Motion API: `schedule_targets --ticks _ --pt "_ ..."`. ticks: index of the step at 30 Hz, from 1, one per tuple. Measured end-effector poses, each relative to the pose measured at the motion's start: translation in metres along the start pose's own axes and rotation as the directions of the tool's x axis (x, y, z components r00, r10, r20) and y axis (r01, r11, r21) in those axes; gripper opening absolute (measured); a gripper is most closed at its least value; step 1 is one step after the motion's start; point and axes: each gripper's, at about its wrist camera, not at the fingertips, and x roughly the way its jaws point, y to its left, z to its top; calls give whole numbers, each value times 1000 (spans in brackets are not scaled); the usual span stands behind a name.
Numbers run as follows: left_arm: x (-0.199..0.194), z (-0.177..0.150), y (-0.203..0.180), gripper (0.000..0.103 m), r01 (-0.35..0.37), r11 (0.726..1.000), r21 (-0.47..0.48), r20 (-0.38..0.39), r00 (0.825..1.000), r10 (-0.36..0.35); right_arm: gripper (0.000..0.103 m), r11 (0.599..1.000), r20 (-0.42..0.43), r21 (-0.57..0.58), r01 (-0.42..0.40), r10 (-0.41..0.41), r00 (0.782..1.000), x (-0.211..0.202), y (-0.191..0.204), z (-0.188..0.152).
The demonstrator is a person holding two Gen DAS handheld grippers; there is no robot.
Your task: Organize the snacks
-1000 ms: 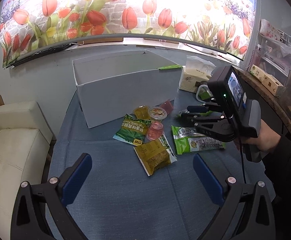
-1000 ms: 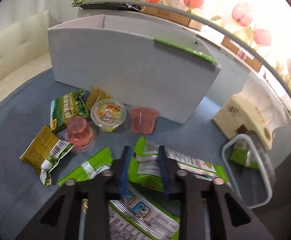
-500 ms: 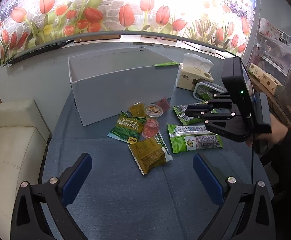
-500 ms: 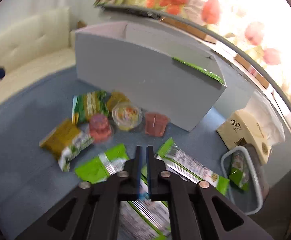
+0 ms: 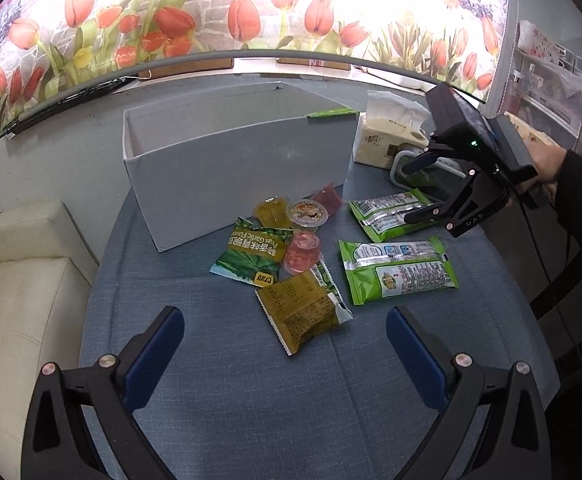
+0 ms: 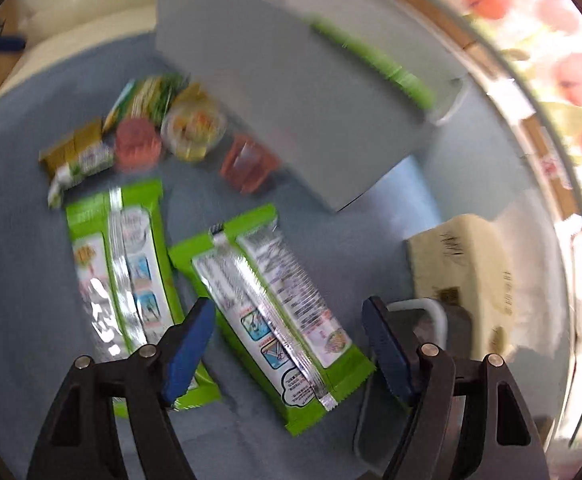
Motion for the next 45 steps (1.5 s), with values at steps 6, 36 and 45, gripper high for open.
schedule_targets --ticks 6,36,45 --pt "9 7 -5 103 4 1000 30 -13 1000 -4 80 991 -16 -37 -126 126 992 25 -15 2" --pt "27 -6 0 103 -22 1000 12 -48 999 23 73 959 70 282 40 -62 996 -47 -21 -27" --pt "43 -13 8 103 -35 999 -12 -83 996 34 73 786 95 614 69 -161 982 -122 57 -56"
